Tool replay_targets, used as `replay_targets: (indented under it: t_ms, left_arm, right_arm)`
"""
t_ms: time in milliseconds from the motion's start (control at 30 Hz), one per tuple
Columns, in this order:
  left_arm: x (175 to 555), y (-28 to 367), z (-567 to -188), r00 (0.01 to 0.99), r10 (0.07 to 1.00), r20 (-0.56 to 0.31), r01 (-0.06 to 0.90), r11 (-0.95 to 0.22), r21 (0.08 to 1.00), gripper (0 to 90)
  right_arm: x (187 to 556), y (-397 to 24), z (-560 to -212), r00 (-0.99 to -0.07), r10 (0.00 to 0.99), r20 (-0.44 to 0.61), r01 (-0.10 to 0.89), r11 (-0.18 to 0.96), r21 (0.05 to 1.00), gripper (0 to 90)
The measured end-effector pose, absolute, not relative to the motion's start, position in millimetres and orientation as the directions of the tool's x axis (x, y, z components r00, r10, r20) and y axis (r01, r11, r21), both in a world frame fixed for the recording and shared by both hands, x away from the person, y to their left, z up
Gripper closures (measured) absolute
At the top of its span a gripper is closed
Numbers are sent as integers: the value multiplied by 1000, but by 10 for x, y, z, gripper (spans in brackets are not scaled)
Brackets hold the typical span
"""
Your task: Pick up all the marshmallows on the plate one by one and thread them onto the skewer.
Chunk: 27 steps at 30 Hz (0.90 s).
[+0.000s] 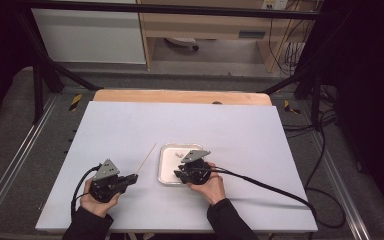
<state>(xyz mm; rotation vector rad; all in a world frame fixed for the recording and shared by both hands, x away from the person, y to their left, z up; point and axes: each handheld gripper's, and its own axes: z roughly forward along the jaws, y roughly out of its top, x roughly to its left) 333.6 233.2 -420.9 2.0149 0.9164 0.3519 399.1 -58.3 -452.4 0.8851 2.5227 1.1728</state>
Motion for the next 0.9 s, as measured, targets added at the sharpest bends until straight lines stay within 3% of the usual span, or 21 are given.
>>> replay_targets:
  t_ms: [467, 900]
  left_arm:
    - [3307, 2267, -4200, 705, 702, -96, 463, -354, 812, 886]
    - [3249, 2085, -4186, 739, 666, -101, 440, -365, 820, 886]
  right_arm:
    - [3961, -759, -4155, -798, 595, 95, 417, 431, 800, 732]
    - [3887, -1224, -3902, -778, 606, 168, 431, 319, 844, 743]
